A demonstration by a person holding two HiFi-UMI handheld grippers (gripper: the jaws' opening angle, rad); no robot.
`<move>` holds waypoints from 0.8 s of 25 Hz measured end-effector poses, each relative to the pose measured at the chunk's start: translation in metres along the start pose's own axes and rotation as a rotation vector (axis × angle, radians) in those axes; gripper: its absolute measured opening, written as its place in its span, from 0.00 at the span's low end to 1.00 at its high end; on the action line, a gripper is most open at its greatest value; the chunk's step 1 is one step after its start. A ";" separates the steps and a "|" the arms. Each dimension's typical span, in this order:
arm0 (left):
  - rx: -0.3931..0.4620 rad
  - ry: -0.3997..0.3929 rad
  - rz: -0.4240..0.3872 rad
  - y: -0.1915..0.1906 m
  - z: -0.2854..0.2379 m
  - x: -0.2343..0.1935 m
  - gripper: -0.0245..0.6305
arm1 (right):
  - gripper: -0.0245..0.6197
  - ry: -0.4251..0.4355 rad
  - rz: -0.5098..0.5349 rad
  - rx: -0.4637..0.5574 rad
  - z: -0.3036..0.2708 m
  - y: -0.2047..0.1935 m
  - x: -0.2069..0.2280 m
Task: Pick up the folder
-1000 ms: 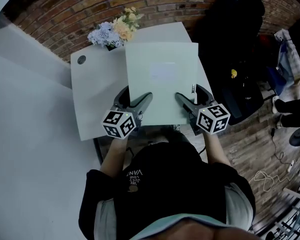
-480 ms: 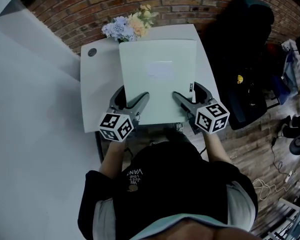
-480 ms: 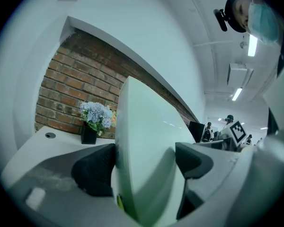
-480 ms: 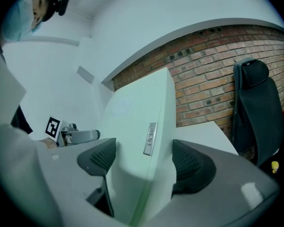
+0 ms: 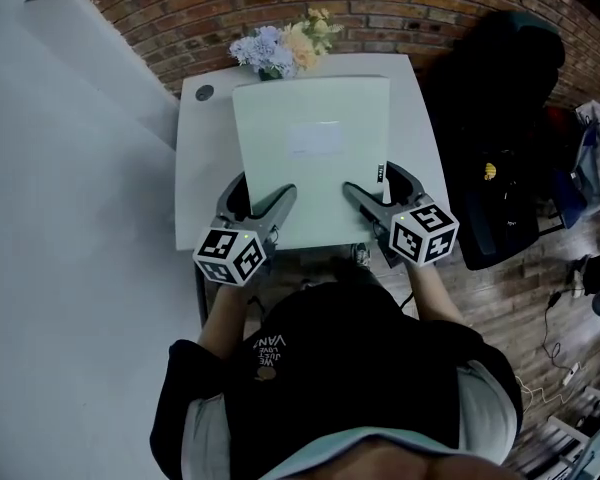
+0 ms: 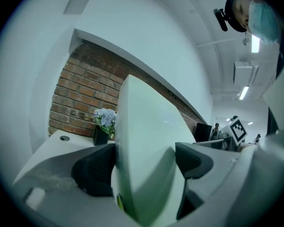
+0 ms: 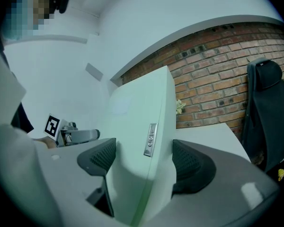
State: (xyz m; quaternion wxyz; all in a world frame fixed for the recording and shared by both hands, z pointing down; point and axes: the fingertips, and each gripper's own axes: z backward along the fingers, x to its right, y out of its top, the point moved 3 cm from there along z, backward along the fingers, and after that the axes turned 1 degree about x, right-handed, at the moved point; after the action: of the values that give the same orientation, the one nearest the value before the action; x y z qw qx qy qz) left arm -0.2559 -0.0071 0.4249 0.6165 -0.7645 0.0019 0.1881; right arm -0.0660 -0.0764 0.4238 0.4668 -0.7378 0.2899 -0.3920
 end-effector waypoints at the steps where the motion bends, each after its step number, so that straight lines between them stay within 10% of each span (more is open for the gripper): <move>1: 0.000 0.006 0.004 0.000 0.003 0.000 0.67 | 0.60 0.005 0.001 -0.005 0.000 0.000 -0.002; 20: 0.033 0.034 0.013 0.011 0.023 0.015 0.67 | 0.60 0.008 0.037 -0.011 0.015 0.014 -0.020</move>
State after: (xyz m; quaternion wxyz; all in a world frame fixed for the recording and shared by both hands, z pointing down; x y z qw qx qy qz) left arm -0.2510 0.0157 0.4059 0.6276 -0.7574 0.0205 0.1789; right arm -0.0642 -0.0590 0.4007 0.4690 -0.7332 0.3075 -0.3846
